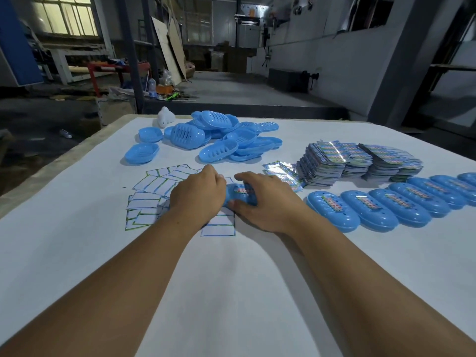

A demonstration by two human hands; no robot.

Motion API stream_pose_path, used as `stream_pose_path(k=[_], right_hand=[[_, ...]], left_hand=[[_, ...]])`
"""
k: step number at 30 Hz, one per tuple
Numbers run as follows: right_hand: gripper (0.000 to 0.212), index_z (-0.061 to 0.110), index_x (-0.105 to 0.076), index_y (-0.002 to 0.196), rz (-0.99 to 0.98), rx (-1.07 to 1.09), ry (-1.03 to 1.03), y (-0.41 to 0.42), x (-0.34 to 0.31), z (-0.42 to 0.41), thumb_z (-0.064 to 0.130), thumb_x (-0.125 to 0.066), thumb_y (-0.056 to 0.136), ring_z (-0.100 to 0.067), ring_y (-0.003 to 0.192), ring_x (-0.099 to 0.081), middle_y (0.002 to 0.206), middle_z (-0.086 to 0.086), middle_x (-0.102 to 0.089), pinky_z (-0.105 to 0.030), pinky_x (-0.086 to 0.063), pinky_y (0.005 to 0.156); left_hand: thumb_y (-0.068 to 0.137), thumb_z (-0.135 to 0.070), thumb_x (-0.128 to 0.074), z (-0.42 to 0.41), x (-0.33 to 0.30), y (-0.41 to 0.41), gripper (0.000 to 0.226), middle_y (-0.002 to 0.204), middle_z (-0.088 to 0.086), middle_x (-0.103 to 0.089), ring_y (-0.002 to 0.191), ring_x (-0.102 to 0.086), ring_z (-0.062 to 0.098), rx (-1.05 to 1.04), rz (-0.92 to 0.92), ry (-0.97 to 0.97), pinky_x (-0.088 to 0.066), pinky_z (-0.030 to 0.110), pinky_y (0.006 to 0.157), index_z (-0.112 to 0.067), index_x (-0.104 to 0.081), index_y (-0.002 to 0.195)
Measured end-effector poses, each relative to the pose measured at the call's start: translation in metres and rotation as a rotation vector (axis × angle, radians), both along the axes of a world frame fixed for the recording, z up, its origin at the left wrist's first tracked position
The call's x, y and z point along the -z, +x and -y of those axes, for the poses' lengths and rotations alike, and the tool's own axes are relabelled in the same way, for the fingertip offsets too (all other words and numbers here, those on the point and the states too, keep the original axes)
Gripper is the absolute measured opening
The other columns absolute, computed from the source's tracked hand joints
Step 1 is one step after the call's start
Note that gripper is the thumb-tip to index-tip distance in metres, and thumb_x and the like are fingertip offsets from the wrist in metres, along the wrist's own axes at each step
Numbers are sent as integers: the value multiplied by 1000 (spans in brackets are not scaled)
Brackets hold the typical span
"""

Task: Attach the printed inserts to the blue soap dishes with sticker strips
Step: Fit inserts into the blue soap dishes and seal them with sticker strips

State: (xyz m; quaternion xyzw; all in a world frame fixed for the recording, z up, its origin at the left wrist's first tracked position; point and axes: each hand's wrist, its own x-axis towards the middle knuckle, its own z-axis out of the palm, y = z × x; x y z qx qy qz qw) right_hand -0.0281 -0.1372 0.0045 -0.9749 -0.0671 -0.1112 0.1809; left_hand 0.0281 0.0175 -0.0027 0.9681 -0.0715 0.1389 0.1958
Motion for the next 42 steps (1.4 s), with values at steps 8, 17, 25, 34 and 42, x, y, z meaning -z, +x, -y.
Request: stream_pose_path(k=[8, 17, 25, 34, 42], right_hand=[[72, 33, -51, 137, -19, 375, -259, -28, -7, 8, 77, -43, 81, -37, 126, -41, 137, -8, -53, -48, -34, 100], [45, 19, -46, 86, -61, 533, -253, -40, -21, 24, 62, -56, 81, -37, 114, -44, 115, -9, -55, -42, -31, 82], [39, 21, -58, 119, -101, 548, -176, -42, -21, 36, 44, -59, 89, -38, 121, -42, 129, -9, -51, -43, -36, 90], [46, 26, -55, 136, -85, 588, -99, -40, -22, 51, 24, -59, 90, -39, 126, -40, 135, -11, -49, -43, -37, 100], [30, 31, -66, 123, 108, 392, -23, -18, -9, 30, 26, -54, 95, -32, 118, -49, 129, -4, -59, -38, -37, 100]], left_hand=[[100, -47, -33, 1, 6, 5, 34, 80, -6, -53, 80, -53, 22, -14, 13, 55, -37, 34, 66, -24, -58, 104], [95, -55, -43, 1, 9, 7, 27, 74, -13, -50, 83, -57, 19, 1, -21, 40, -39, 32, 67, -33, -58, 94], [94, -59, -45, 0, 6, 6, 30, 88, -10, -61, 84, -57, 18, 3, -32, 45, -39, 32, 66, -33, -59, 94], [94, -58, -49, 0, 5, 7, 26, 85, -11, -58, 84, -57, 17, -5, -31, 33, -41, 31, 69, -33, -59, 94], [92, -47, -58, -4, -1, 23, 20, 81, -9, -65, 78, -58, 14, -51, 89, -194, -41, 30, 66, -27, -61, 94]])
